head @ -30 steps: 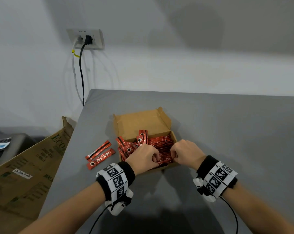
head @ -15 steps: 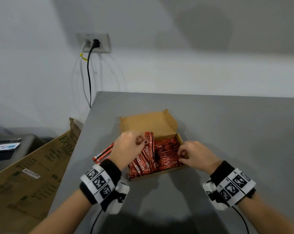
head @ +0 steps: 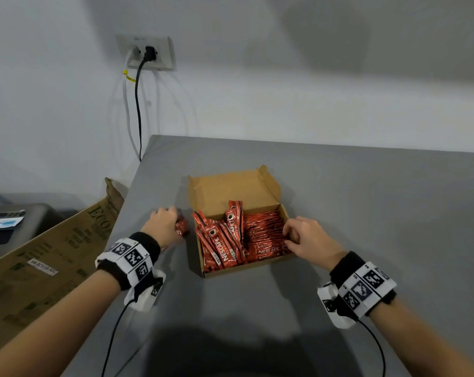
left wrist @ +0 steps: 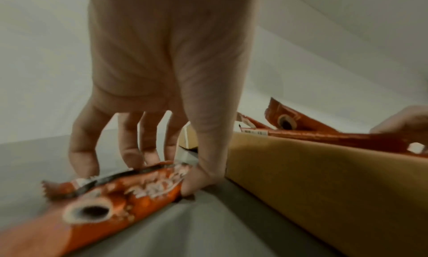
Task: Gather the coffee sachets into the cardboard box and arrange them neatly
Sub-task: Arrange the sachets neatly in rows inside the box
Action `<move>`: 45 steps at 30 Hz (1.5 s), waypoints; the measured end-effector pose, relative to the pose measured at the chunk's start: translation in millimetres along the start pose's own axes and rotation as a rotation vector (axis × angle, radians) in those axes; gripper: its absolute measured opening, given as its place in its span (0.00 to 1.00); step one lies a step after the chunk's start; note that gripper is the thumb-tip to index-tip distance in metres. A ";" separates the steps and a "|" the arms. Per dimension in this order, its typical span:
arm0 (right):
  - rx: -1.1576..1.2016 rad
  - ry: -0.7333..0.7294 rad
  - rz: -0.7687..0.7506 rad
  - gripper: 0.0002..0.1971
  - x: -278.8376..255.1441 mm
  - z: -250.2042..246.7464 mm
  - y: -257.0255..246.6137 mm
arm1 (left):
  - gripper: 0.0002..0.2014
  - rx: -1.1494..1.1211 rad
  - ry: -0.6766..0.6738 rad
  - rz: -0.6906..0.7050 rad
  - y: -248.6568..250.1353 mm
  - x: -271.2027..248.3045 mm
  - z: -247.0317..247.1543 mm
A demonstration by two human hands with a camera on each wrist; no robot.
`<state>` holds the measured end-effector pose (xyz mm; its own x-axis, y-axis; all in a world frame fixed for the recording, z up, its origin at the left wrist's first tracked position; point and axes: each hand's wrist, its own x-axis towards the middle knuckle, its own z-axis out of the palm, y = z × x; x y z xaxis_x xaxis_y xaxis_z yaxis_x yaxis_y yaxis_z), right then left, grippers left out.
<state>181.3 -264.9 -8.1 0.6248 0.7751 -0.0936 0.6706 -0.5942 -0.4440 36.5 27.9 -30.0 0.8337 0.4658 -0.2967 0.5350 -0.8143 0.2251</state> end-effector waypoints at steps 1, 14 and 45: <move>0.000 0.001 0.007 0.05 -0.2 0.9 0.6 | 0.19 0.004 -0.001 -0.010 -0.3 2.3 1.2; -0.009 0.148 -0.048 0.06 -8.2 -1.7 -27.7 | 0.08 -0.505 0.563 0.184 20.9 -28.3 -66.3; 0.548 0.345 -0.132 0.12 1.5 -9.0 -24.7 | 0.10 -1.500 0.180 0.262 89.7 -43.1 -20.2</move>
<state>169.3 -251.1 10.8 0.7047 0.6664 0.2435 0.5067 -0.2325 -0.8302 51.3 -58.3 21.8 0.8697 0.4935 -0.0125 -0.0763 0.1595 0.9842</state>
